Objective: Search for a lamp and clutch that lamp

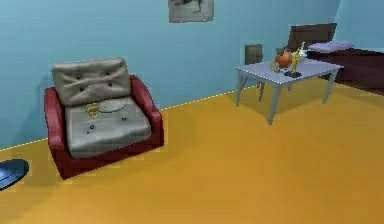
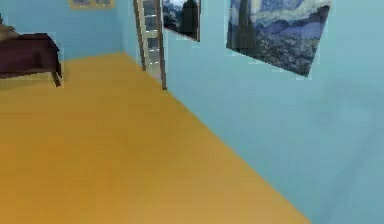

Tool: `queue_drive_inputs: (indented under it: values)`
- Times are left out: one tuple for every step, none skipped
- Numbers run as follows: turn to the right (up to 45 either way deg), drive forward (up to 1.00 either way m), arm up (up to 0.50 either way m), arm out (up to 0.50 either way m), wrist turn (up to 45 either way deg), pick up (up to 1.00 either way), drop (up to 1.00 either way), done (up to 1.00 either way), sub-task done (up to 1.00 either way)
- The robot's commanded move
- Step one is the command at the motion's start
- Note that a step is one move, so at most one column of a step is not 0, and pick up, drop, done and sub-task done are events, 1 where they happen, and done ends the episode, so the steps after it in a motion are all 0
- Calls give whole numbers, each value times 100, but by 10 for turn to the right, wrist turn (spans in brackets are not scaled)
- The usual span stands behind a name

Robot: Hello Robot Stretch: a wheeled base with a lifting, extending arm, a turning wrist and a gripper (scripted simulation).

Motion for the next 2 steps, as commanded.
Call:
queue_drive_inputs:
  values:
    - [270,0,0,0,0,0,0,0,0]
    - [0,100,0,0,0,0,0,0,0]
